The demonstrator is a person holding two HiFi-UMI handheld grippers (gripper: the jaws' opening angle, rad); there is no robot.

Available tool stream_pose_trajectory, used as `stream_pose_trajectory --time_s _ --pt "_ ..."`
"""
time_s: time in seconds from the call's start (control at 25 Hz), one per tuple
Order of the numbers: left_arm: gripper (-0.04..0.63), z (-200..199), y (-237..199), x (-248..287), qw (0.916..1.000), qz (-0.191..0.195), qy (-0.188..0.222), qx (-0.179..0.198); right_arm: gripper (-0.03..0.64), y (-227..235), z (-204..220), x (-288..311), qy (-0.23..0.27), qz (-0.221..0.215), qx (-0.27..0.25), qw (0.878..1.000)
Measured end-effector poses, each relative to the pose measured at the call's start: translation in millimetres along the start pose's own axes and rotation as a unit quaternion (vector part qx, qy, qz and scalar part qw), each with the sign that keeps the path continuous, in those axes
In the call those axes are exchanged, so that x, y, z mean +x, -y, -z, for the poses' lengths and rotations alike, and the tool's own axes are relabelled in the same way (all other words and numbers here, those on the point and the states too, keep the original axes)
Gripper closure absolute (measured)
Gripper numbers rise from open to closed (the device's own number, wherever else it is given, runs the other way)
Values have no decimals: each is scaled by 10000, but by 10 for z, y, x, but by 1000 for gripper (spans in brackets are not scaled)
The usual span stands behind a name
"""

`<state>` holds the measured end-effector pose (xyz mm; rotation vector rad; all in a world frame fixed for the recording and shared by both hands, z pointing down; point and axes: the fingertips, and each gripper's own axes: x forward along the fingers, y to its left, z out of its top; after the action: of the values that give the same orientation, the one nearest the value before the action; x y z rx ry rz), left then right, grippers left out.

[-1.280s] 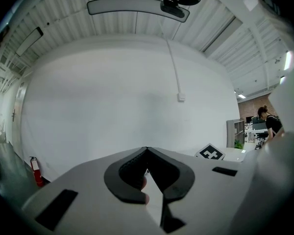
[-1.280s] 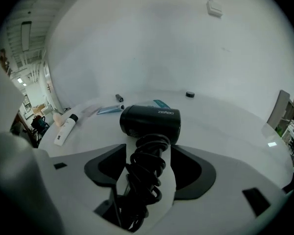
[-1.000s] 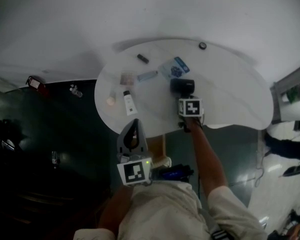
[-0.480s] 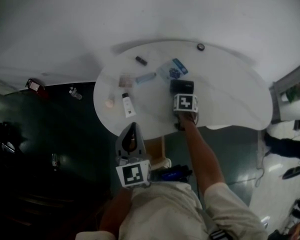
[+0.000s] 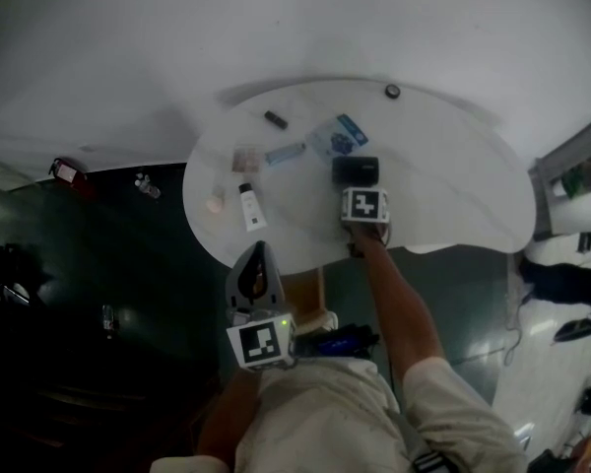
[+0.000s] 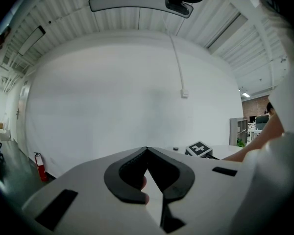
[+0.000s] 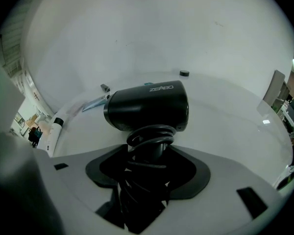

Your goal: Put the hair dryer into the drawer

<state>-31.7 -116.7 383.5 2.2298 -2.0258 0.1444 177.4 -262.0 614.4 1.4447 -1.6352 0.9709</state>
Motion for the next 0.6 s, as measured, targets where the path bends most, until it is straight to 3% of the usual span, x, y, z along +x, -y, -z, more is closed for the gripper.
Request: stream_pose_trajectory --time_s 0.16,0.36,0.6 --pt "595 16 -30 -16 10000 -33 -43 -17 367 -100 25 2 65 -135 -177 9997" --pt "595 6 -86 -46 10000 -87 -39 1 367 -155 186 -72 -55 -263 5 9996" --pt "595 -19 -116 -76 10000 -97 4 -23 367 -210 52 -264 907 -279 -191 9953"
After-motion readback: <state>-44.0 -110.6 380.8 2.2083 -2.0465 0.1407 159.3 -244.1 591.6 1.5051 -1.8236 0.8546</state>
